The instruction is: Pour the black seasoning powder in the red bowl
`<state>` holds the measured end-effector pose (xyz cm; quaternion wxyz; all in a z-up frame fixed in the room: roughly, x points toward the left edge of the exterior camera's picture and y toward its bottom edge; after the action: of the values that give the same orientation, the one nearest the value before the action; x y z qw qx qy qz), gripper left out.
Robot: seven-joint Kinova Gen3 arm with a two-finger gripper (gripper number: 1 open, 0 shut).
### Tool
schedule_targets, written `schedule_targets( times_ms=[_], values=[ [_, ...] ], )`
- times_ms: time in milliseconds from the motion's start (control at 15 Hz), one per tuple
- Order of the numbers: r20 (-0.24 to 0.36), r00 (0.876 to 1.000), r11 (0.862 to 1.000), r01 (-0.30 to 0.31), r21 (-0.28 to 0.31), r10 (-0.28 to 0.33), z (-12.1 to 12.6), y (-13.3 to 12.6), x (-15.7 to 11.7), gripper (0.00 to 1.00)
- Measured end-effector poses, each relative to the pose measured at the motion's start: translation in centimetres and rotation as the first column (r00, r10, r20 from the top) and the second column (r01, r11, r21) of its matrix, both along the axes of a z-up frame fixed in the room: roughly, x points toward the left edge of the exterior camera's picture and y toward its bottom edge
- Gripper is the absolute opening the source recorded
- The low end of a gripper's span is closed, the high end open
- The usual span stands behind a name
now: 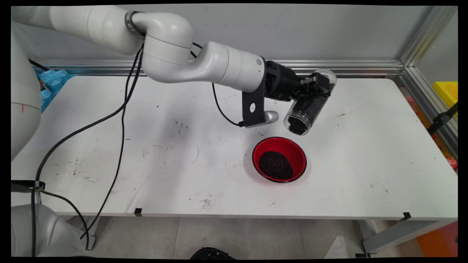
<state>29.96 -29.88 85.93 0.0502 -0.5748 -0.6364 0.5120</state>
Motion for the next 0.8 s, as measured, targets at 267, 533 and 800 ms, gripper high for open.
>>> schedule_targets(
  times_ms=[267, 533, 800],
  values=[
    [-0.035, 0.997, 0.992, -0.064, 0.106, 0.068, 0.1, -0.3, 0.7, 0.0],
    [-0.083, 0.986, 0.966, -0.124, 0.228, 0.146, 0.7, -0.7, 1.4, 0.0],
    [-0.118, 0.971, 0.927, -0.155, 0.341, 0.206, 1.4, -0.8, 2.0, 0.0]
  ],
)
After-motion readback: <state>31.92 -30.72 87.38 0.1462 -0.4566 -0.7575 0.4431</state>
